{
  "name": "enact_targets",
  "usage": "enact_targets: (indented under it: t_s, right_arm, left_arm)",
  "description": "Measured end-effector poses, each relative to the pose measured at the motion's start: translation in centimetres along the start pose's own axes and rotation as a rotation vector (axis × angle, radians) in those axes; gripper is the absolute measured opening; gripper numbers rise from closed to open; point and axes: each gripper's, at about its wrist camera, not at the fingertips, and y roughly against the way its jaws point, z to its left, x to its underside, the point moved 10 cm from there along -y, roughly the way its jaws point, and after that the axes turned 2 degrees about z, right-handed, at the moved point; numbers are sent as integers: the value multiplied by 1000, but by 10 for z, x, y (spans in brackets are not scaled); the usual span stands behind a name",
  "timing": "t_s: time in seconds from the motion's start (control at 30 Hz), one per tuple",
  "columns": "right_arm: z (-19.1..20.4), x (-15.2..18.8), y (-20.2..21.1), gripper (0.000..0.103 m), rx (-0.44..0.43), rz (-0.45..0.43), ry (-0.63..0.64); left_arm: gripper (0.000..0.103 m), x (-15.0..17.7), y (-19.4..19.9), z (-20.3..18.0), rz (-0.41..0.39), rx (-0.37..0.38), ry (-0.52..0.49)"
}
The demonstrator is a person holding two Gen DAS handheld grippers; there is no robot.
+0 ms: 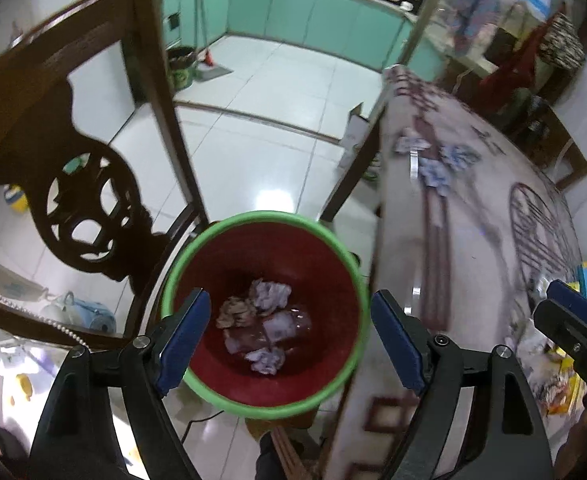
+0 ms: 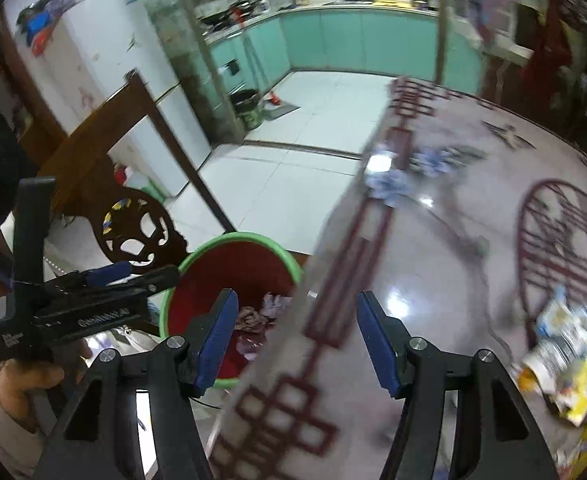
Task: Collect trash
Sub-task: 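Grasp orange snack wrapper with left gripper while right gripper grasps yellow tea carton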
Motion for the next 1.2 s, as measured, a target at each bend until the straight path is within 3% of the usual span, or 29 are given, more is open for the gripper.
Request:
enact_targets:
  t_s: [0.27,0.47,0.57,0.7,0.83,1.07,1.1,1.13,1.2]
  right_arm:
    - [-90,50,48,61,103,-10,-78]
    - [-198,89,101,61,241,-21,-193]
    - [-274,125,137,68,361,-39,-332]
    - [-353,179,160,68,434,-6,-540]
    - [-394,223,159,68,389,69,-662]
    - [-408,248,132,68,263,149,-712]
    - [-409,251,127,66,246,147,-712]
    - [-409,250,125,52,219,141,-707]
    - [-407,249,122,37,191,139,-696]
  left_arm:
    - [83,22,11,-73,-5,8,-106]
    - [83,49,12,-159,7,53,-197]
    - [83,62,8,-198,21,75,-227]
    - [83,77,1,-243,44,97,-259]
    - [83,92,-3,-287,64,122,-300]
    - [83,111,-15,-323,92,102,-326]
    - [83,113,-19,-324,96,93,-330]
    - [83,115,-22,-325,103,85,-336]
    - [83,119,-30,-327,114,74,-348]
